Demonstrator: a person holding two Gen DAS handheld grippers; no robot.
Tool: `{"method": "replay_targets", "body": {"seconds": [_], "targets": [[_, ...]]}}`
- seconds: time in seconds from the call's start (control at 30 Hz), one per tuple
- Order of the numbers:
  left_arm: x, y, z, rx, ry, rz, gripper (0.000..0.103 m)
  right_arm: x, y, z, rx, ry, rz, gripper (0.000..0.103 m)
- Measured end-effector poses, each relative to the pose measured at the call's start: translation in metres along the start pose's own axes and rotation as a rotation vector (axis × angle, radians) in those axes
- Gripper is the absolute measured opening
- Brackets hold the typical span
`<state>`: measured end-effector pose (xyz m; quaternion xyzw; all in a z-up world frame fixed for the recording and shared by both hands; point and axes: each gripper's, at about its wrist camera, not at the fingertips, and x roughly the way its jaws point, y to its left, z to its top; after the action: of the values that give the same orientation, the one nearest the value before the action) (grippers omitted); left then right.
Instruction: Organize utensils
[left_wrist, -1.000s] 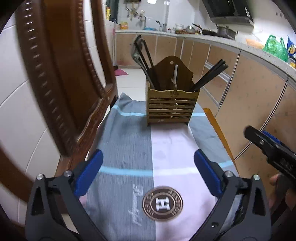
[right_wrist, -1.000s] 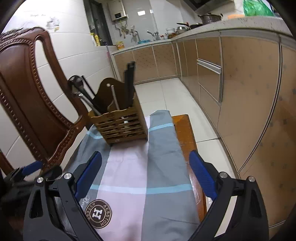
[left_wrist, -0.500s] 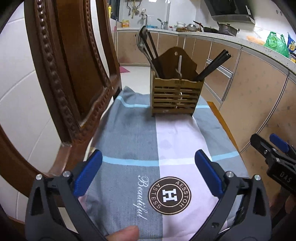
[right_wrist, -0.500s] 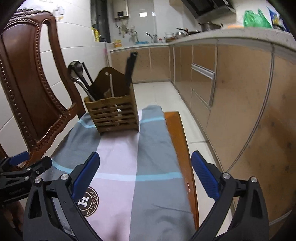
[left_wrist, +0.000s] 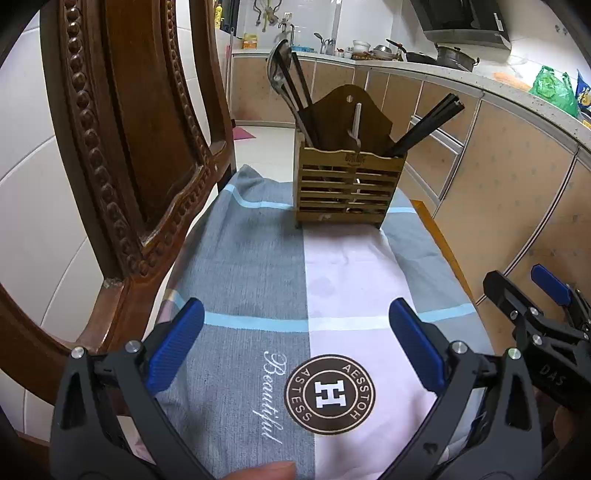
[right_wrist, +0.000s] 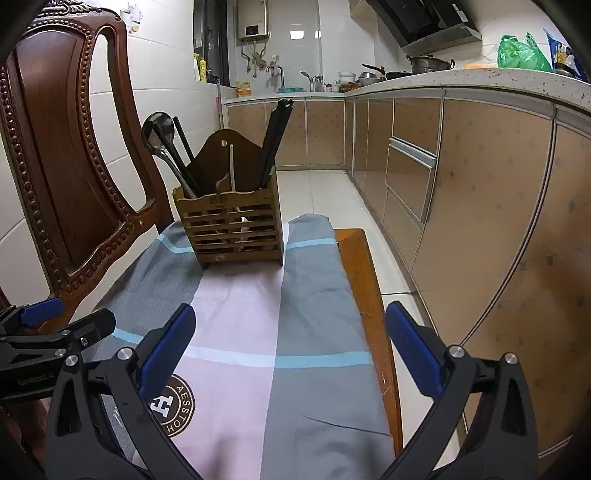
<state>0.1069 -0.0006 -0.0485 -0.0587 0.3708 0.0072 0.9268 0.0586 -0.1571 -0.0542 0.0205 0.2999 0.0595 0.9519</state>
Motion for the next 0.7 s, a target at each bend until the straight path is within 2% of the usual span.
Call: {"method": "replay_targets", "body": {"seconds": [0.7], "targets": [[0.0, 0.0042, 0.0016, -0.013, -0.013, 0.011, 0.099, 0.0054, -0.0048, -0.0008, 0.01, 0.018, 0.001, 0.1]]}}
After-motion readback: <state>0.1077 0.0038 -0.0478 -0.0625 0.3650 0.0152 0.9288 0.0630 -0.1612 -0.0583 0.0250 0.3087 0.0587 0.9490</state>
